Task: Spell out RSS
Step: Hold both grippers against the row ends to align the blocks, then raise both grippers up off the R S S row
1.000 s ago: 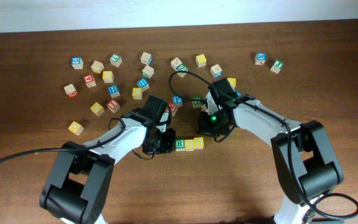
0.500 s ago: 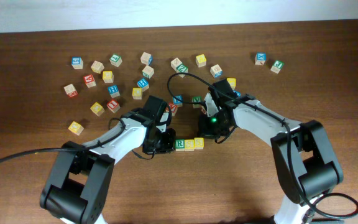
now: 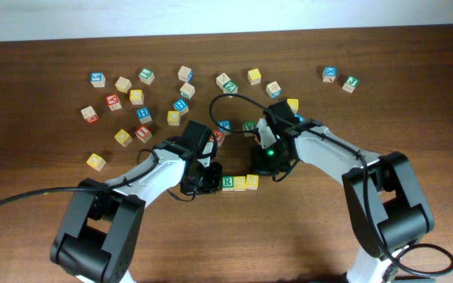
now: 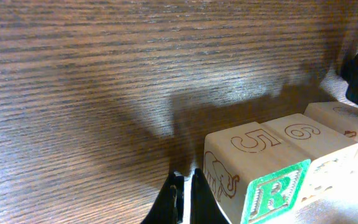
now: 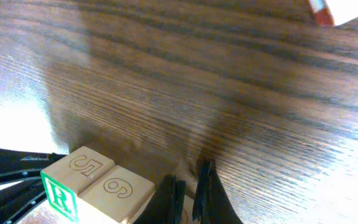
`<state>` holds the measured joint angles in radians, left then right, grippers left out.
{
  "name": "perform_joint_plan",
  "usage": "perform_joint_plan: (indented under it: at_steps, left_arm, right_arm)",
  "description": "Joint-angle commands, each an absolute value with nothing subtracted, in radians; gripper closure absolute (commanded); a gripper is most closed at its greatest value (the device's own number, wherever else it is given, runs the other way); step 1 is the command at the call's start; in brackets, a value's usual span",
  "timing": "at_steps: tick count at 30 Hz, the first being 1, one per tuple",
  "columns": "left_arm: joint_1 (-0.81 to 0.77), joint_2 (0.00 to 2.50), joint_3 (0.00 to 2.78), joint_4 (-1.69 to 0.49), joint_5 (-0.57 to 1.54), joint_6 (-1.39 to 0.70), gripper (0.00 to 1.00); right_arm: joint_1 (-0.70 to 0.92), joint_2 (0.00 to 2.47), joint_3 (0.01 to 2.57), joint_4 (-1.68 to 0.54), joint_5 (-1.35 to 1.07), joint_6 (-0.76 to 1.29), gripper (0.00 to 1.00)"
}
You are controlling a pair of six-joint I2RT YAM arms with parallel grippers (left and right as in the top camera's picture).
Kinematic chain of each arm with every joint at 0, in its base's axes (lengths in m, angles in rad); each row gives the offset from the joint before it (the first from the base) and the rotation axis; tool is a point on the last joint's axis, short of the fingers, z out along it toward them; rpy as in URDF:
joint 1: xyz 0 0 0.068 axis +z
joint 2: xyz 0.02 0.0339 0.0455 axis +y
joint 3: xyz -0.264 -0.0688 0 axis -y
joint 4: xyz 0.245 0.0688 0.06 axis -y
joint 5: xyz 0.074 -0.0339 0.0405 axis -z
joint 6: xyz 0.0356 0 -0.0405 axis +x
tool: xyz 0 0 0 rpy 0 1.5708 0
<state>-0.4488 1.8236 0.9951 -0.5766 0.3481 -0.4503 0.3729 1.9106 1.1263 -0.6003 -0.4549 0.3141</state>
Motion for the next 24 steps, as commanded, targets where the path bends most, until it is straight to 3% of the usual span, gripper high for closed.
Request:
perform_joint_plan:
  at_steps: [1, 8, 10, 18, 24]
  left_arm:
    - [-0.452, 1.85, 0.982, -0.577, 0.292, -0.459, 1.0]
    - [-0.452, 1.85, 0.982, -0.577, 0.292, -0.459, 1.0]
    - [-0.452, 1.85, 0.982, -0.577, 0.292, -0.459, 1.0]
    - [-0.452, 1.85, 0.982, -0.572, 0.292, -0.459, 1.0]
    - [-0.452, 1.85, 0.982, -0.569, 0.292, -0.459, 1.0]
  right_arm:
    - [0.381, 1.923, 1.116, -0.614, -0.464, 0.284, 0.96]
    - [0.378, 1.922, 1.144, -0.63, -0.424, 0.313, 0.96]
    - [0.346, 1.922, 1.186, -0.733, -0.293, 0.394, 0.96]
    - [0.288, 1.922, 1.191, -0.953, -0.303, 0.394, 0.96]
    - [0.409, 1.923, 1.19, -0.826, -0.309, 0.489, 0.96]
